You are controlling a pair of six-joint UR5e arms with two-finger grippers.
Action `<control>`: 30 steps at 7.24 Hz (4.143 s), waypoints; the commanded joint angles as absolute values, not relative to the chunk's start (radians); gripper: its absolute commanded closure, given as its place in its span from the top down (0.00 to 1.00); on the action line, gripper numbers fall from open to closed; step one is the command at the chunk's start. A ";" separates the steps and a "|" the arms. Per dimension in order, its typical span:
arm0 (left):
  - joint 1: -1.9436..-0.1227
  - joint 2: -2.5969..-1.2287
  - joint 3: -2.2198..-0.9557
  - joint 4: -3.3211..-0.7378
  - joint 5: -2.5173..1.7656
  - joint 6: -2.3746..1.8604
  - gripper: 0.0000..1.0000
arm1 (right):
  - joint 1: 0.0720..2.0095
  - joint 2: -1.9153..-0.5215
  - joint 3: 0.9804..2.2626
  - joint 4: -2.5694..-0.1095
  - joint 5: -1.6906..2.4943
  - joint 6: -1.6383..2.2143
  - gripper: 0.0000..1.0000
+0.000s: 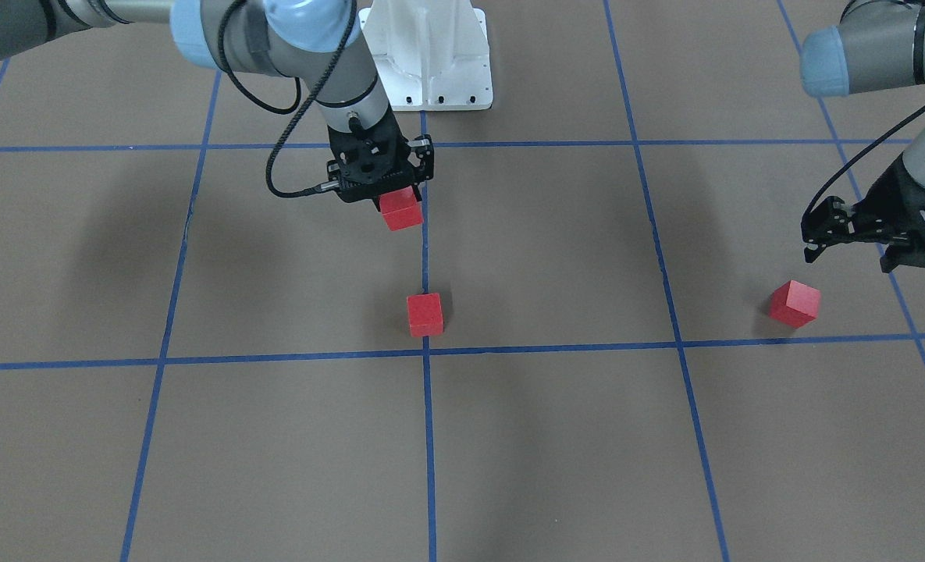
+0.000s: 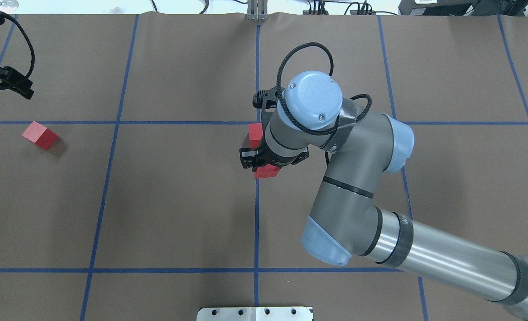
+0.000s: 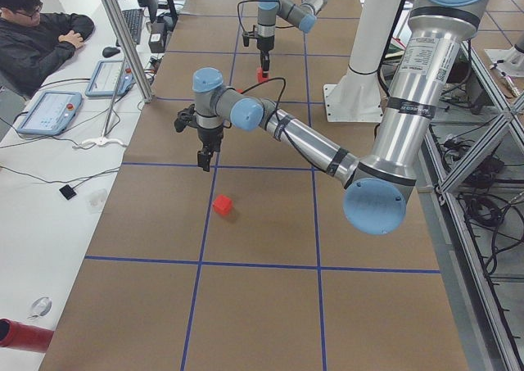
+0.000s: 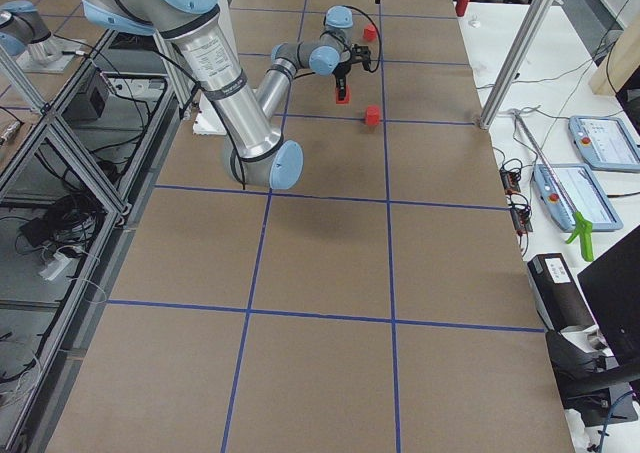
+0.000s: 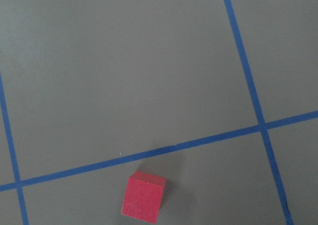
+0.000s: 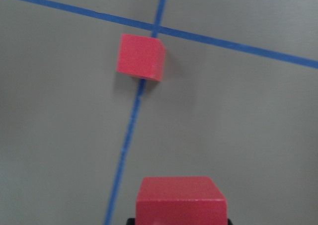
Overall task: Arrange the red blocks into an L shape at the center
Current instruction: 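Carry the held cube to the center cube with the right gripper, then lower the cube just nearer the robot than the center cube, then open the right gripper and lift away while the left gripper reaches its cube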
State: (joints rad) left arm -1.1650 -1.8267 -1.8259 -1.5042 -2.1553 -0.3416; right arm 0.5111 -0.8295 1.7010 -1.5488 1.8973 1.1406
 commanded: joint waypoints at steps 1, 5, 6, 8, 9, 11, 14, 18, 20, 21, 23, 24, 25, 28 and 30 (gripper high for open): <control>-1.164 -1.827 -1.822 -1.505 -2.155 -0.344 1.00 | 0.477 -0.775 1.571 -1.508 1.778 1.199 0.00; -1.164 -1.839 -1.819 -1.525 -2.157 -0.356 1.00 | 0.477 -0.753 1.460 -1.457 1.740 1.249 0.00; -1.164 -1.839 -1.818 -1.525 -2.157 -0.354 1.00 | 0.479 -0.750 1.453 -1.456 1.735 1.246 0.00; -1.167 -1.839 -1.813 -1.525 -2.157 -0.353 1.00 | 0.479 -0.747 1.436 -1.436 1.715 1.246 0.00; -1.167 -1.839 -1.813 -1.525 -2.157 -0.354 1.00 | 0.479 -0.750 1.431 -1.421 1.713 1.244 0.00; -1.169 -1.839 -1.812 -1.525 -2.157 -0.354 1.00 | 0.479 -0.749 1.405 -1.390 1.713 1.244 0.00; -1.173 -1.839 -1.812 -1.525 -2.157 -0.354 1.00 | 0.479 -0.747 1.404 -1.376 1.713 1.246 0.04; -1.173 -1.839 -1.810 -1.525 -2.157 -0.354 1.00 | 0.480 -0.750 1.396 -1.367 1.695 1.246 0.72; -1.173 -1.839 -1.807 -1.525 -2.157 -0.354 1.00 | 0.482 -0.750 1.396 -1.368 1.672 1.247 0.98; -1.173 -1.839 -1.807 -1.525 -2.157 -0.356 1.00 | 0.482 -0.749 1.396 -1.367 1.672 1.249 0.98; -1.173 -1.841 -1.807 -1.525 -2.157 -0.356 1.00 | 0.497 -0.729 1.399 -1.368 1.674 1.252 0.99; -1.173 -1.841 -1.807 -1.525 -2.157 -0.356 1.00 | 0.499 -0.729 1.399 -1.367 1.674 1.250 0.99; -1.173 -1.841 -1.802 -1.525 -2.157 -0.357 1.00 | 0.506 -0.727 1.399 -1.367 1.677 1.250 0.99; -1.169 -1.759 -1.780 -1.714 -2.151 -0.576 1.00 | 0.631 -0.719 1.448 -1.381 1.860 1.238 0.99; -1.154 -1.680 -1.636 -2.072 -2.148 -0.581 1.00 | 0.727 -0.770 1.530 -1.451 1.972 1.230 0.99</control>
State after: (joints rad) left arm -1.1634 -1.7216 -1.7284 -1.8574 -2.1502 -0.5610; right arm 0.6666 -0.7365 1.4728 -1.4003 1.9002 1.2360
